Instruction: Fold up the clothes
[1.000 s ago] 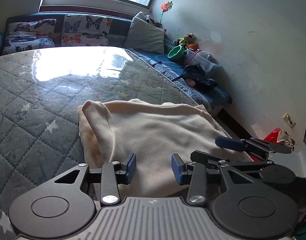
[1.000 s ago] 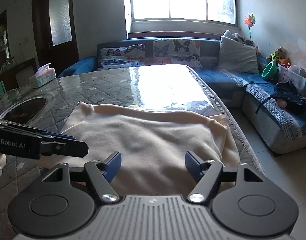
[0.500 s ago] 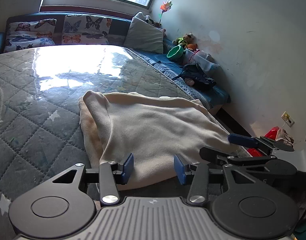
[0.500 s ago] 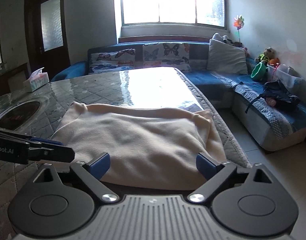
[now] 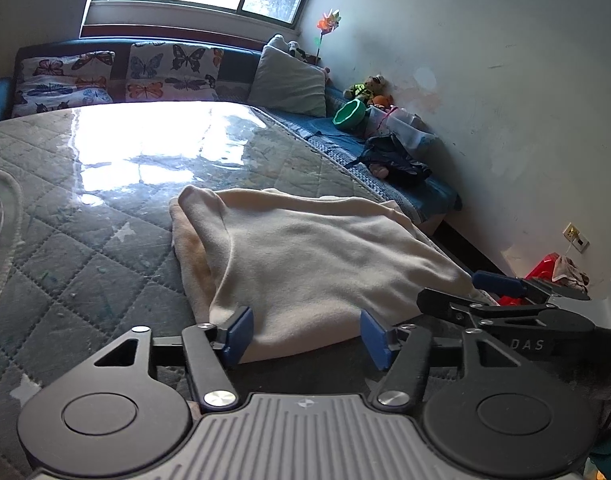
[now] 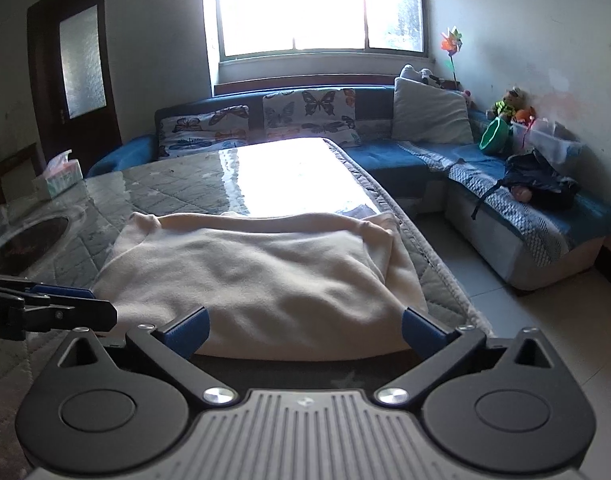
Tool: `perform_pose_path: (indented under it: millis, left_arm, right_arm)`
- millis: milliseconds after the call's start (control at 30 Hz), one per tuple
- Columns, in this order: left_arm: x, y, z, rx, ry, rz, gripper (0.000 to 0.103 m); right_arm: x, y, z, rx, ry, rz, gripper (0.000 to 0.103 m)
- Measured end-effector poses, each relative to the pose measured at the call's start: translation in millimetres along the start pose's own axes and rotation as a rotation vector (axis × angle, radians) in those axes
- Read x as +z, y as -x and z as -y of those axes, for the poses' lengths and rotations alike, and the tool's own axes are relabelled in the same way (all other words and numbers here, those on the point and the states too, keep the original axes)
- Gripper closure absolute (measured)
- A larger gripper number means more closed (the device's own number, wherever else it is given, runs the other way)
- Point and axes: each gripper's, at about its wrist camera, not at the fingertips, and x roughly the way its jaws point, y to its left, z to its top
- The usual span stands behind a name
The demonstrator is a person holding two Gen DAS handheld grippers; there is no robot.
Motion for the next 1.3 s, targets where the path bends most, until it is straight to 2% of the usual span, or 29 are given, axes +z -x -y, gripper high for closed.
perform_pose_path:
  millis: [600,967,1300]
  left_arm:
    - [-8,16,8,0.045,-0.044,0.017,0.0]
    - [-15,23,10,0.082,-0.057,0.006,0.0]
    - [-21,25,11,0.116,-0.049,-0.044,0.0]
  right_arm:
    - [-14,19,1,-0.039,-0.038,0.027,0.0]
    - [-18,22,0,-0.033,-0.074,0.017,0.0]
    - [-23,27,-6,-0.007,-0.059,-0.007,0.0]
